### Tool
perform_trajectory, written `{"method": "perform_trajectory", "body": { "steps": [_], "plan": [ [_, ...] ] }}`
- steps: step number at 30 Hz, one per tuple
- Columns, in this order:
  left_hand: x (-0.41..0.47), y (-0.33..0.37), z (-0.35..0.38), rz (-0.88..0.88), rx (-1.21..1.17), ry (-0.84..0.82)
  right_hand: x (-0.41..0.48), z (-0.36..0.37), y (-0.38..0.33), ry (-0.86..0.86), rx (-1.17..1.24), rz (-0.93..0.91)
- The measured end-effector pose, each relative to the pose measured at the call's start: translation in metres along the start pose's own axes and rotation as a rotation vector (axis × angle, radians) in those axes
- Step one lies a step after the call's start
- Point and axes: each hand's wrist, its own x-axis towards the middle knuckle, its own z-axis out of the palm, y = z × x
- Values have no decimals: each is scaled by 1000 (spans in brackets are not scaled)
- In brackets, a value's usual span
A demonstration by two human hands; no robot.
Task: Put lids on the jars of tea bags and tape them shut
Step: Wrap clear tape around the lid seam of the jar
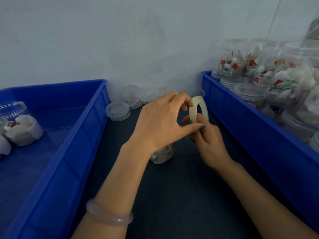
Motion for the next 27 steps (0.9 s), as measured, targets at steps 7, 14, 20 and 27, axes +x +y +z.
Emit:
{"method": "perform_trajectory", "body": {
  "steps": [7, 14, 20, 27],
  "plan": [
    [2, -1, -9, 6, 62, 93, -1, -2, 0, 23, -221, -150],
    [-28, 3, -21, -62, 207, 249, 3, -11, 5, 14, -531, -337],
    [-72, 9, -32, -151, 181, 254, 8, -23, 9, 117, -652, -417],
    [-102, 5, -44, -327, 85, 274, 9, -25, 8, 239, -738, -498]
  ]
}}
